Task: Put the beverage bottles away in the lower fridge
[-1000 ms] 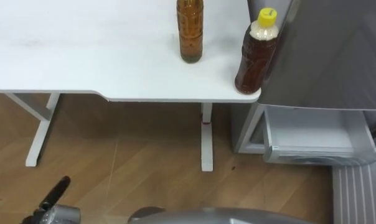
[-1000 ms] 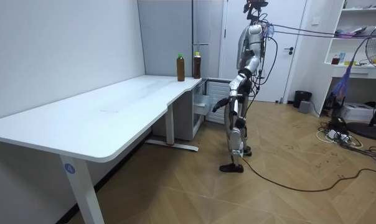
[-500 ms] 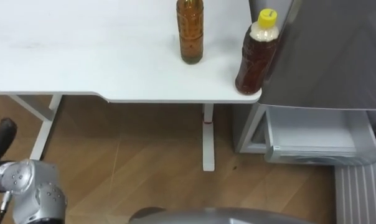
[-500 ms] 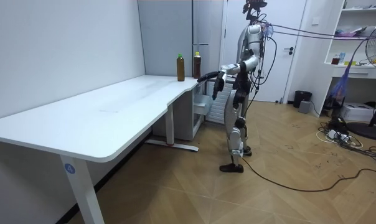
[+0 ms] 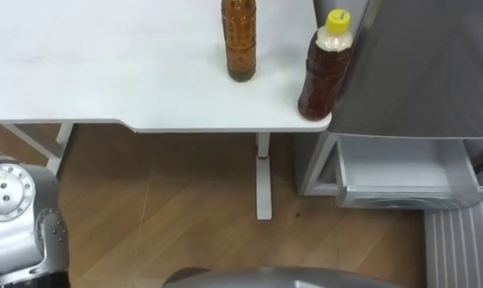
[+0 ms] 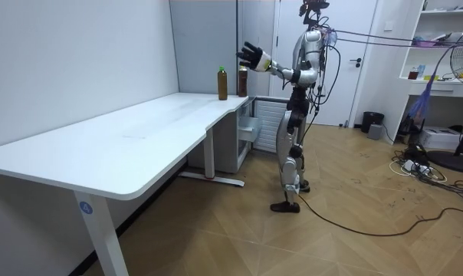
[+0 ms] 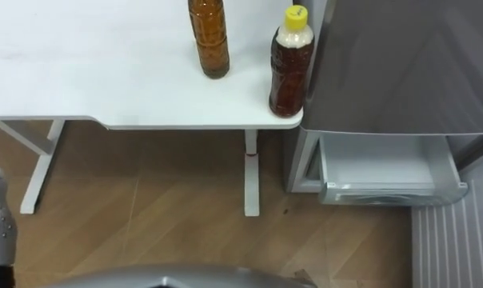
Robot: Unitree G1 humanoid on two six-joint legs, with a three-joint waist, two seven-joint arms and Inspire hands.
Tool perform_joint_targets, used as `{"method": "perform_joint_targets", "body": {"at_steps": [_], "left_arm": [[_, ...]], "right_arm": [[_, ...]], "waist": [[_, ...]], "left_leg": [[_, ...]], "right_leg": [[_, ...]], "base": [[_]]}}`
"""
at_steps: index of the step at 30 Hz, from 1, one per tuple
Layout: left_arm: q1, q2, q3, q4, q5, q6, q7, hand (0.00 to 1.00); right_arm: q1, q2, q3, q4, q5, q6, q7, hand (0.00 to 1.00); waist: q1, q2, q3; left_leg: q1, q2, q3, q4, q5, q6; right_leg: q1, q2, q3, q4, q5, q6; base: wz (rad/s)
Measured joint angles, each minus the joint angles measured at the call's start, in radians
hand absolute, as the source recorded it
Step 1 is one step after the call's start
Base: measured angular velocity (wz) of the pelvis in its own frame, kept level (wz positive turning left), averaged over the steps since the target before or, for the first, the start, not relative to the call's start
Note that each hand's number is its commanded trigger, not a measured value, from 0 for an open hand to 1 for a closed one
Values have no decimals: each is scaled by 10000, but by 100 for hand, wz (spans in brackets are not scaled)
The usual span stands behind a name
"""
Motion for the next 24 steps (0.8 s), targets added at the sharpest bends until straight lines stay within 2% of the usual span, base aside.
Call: {"method": "perform_joint_targets", "body": {"at_steps": [4, 6, 11, 13, 19, 24], "left_arm": [[-72, -1, -289, -359, -3, 5, -827, 0], [-296, -2, -627, -466, -1, 28, -1366, 0], [-415, -6, -1195, -863, -8, 198, -2616, 0], [-468, -4, -1400, -1125, -5, 280, -2943, 0], [-1186, 11, -2200, -1165, 480, 322, -4219, 0], [-1382, -3, -2420, -1165, 480, 682, -5580, 0]], "right_arm": [[-85, 1, 5, 15, -322, -5, 196, 0], [-151, 13, 26, 66, -320, 0, 192, 0], [-317, 48, 22, 322, -318, -14, 179, 0], [-375, 44, 26, 352, -315, -23, 188, 0], [-382, 18, 20, 399, -773, -176, 387, 0], [-390, 23, 19, 374, -1212, -137, 770, 0]], "waist": [[-146, -25, -1], [-153, -67, 34], [-307, -118, 53], [-412, -110, 56], [-598, -45, 64], [-633, 46, 42]], "left_leg": [[-1, -3, 1, 2, 0, 0], [-3, -7, -11, -12, 1, -1], [-21, -16, -16, -18, 1, -1], [-52, -17, -25, 25, 0, 0], [-51, -18, -40, 21, 0, 0], [-51, -14, 88, -71, 3, 3]], "right_leg": [[2, -2, -8, -11, 0, 0], [0, -1, -8, -13, -1, 0], [-18, -5, 3, -21, -4, 5], [-32, -5, 12, -23, -3, 4], [-34, 3, 54, -13, -1, 1], [-173, 3, 253, 28, -1, 2]], "base": [[0], [0], [0], [0], [-1], [-8]]}}
